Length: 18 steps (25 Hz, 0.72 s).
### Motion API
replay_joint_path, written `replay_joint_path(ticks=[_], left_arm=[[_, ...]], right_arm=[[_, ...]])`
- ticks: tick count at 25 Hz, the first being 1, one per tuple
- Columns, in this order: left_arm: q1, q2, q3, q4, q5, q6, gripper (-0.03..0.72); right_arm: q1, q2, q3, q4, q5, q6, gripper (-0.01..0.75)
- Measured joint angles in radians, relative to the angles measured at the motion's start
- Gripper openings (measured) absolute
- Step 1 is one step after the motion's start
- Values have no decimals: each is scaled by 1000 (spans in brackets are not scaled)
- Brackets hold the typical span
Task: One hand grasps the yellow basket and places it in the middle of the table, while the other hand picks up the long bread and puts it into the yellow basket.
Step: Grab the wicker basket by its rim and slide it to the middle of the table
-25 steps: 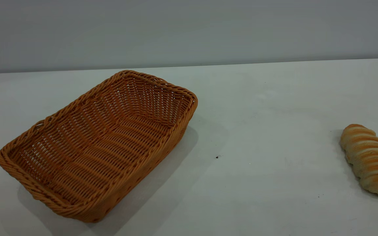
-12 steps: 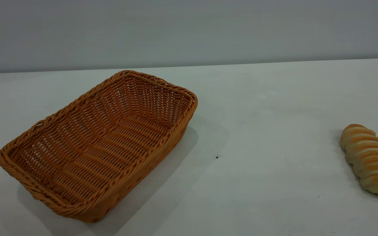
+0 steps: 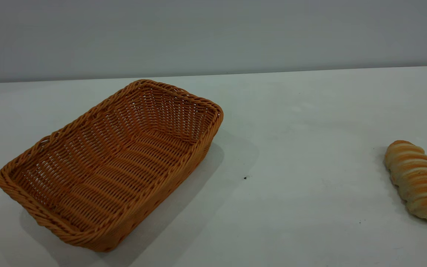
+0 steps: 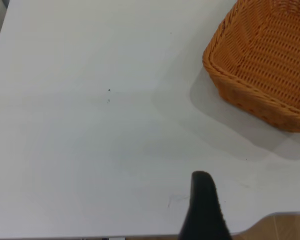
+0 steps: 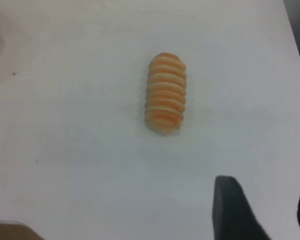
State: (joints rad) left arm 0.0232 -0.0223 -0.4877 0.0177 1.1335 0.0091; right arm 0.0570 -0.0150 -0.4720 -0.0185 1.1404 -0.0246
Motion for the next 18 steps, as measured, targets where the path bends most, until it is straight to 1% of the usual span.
replay_joint_path(ticks=[11,14,18], left_arm=[[-122,0,0,2,0,0,584],[-150,0,0,2,0,0,584],[-158,0,0,2,0,-20,584]], right_arm=[[4,0,0,0,0,0,359],[29,0,0,1,0,0,359],[81,0,0,19,0,0,359]])
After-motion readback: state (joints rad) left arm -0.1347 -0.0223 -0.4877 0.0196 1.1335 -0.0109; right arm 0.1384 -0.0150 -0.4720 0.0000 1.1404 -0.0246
